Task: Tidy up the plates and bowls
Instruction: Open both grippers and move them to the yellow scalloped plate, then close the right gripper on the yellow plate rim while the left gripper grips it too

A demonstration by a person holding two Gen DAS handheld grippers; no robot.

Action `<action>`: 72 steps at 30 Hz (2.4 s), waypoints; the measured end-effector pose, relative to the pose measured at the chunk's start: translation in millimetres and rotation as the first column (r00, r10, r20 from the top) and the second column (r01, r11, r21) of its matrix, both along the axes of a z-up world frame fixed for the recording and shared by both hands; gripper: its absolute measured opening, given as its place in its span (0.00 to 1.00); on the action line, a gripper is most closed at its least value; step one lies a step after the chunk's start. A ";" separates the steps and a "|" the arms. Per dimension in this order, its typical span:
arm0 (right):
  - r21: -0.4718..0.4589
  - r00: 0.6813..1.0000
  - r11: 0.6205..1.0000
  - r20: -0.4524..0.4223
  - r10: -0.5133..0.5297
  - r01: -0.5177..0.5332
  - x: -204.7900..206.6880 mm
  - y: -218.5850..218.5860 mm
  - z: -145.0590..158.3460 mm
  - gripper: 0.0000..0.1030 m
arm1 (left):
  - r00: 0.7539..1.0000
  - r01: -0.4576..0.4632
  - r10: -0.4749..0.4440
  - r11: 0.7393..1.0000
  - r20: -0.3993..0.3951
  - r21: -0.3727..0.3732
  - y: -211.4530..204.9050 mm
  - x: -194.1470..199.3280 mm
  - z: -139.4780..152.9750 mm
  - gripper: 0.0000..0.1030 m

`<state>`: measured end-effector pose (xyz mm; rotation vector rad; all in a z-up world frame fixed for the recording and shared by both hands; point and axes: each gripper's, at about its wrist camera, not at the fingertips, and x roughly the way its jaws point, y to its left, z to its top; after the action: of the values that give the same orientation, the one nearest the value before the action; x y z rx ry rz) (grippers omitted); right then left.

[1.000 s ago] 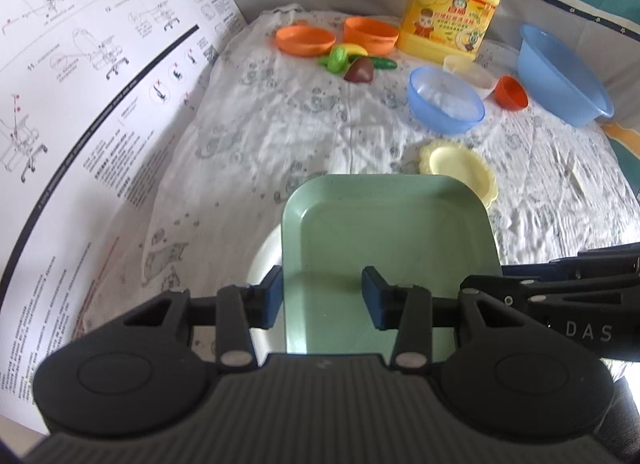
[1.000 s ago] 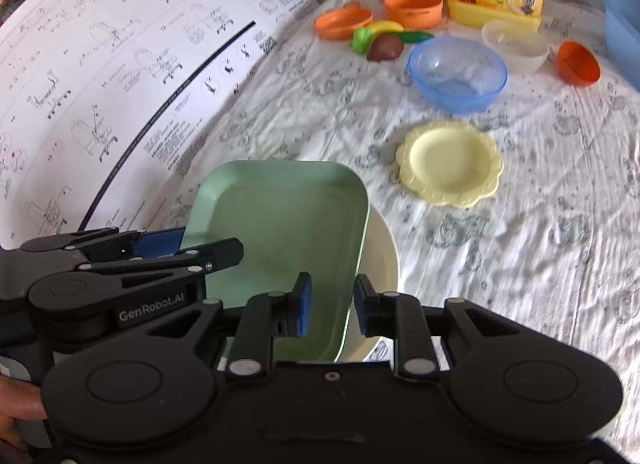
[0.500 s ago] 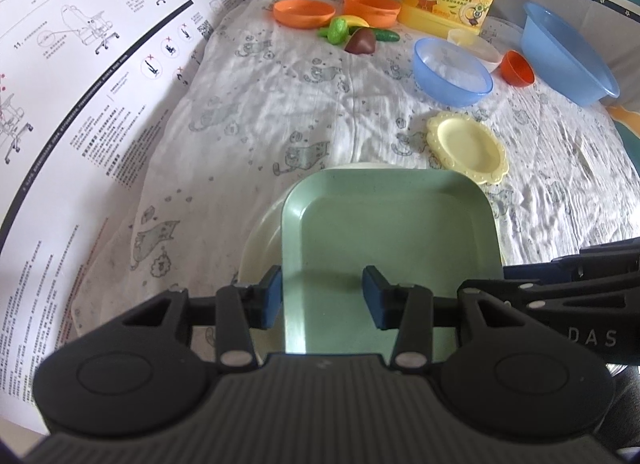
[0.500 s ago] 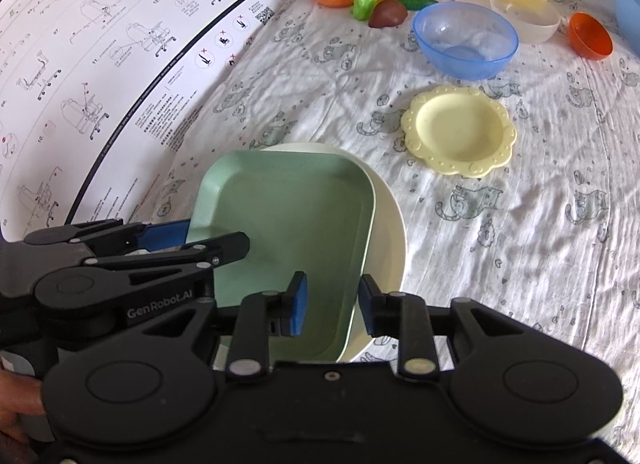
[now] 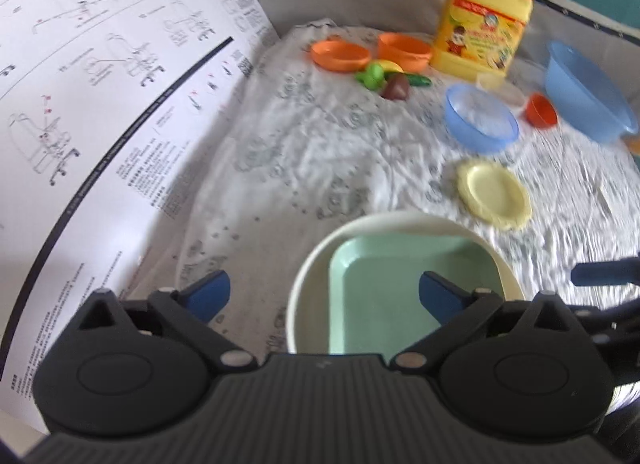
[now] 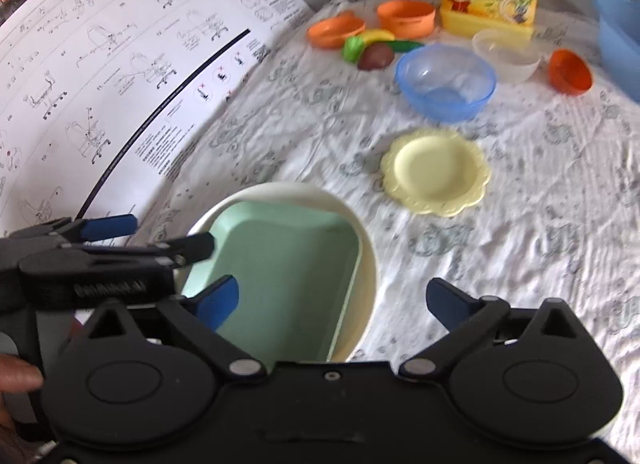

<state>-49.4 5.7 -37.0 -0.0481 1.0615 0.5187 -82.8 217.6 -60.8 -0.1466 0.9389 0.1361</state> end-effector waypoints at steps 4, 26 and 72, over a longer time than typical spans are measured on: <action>-0.002 1.000 1.000 -0.008 -0.026 0.026 1.7 -7.2 -1.6 1.00 | 1.000 -0.020 0.020 1.000 -0.002 -0.014 3.7 2.7 0.1 1.00; 0.055 0.977 0.975 0.005 -0.214 0.214 34.9 -73.2 -3.8 1.00 | 0.996 0.094 -0.094 0.996 0.006 -0.006 -51.5 57.7 -1.8 1.00; 0.172 0.963 0.948 -0.051 -0.263 0.268 127.1 -97.4 -58.8 0.32 | 0.928 0.363 -0.368 0.929 -0.059 -0.077 -135.6 155.5 -52.8 0.38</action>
<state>77.6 -91.7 -95.8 0.2574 1.0261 0.3678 72.6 82.0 -113.6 -0.0240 1.0285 -0.2367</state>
